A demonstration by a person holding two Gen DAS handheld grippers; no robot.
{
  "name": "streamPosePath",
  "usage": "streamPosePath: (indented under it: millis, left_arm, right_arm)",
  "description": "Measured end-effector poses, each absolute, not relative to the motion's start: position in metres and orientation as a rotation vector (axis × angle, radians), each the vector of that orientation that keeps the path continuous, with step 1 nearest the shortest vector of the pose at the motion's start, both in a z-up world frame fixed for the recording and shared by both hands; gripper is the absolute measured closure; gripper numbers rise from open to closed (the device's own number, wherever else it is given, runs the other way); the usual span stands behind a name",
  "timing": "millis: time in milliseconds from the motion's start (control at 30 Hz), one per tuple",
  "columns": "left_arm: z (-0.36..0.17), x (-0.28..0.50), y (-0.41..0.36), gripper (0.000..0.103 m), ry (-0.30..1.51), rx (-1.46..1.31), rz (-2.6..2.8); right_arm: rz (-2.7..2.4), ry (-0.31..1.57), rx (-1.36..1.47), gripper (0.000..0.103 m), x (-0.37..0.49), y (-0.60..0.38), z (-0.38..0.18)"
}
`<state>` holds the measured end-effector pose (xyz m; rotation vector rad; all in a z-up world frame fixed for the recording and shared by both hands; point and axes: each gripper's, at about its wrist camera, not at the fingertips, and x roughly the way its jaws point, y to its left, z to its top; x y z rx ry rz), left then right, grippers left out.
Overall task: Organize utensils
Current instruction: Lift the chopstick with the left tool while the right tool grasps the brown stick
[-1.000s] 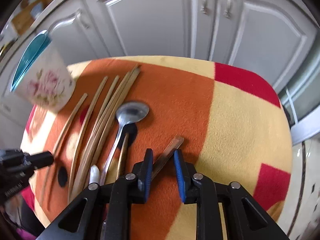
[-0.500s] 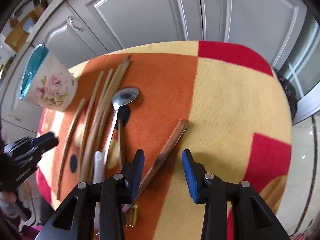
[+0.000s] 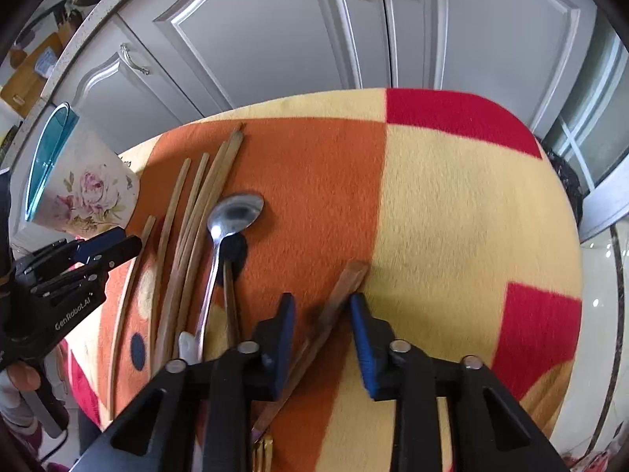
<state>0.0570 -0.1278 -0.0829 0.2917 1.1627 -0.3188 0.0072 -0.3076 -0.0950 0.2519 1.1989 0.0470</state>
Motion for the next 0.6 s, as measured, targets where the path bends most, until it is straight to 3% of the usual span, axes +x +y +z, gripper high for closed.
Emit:
streamPosePath:
  millis: [100,133,600]
  left_arm:
    - [-0.088,0.062,-0.130,0.086,1.162,0.281,-0.344]
    - [-0.088,0.064,-0.130,0.099,1.178,0.263,-0.374]
    - [0.008,0.026,-0.060,0.099,1.015,-0.002,-0.530]
  right_arm:
    - [0.063,1.194,0.225,0.086,0.012,-0.303,-0.096]
    - [0.071,1.193,0.222,0.086,0.014,-0.301,-0.096]
    - [0.195,1.007,0.268,0.092,-0.029,-0.289,-0.020]
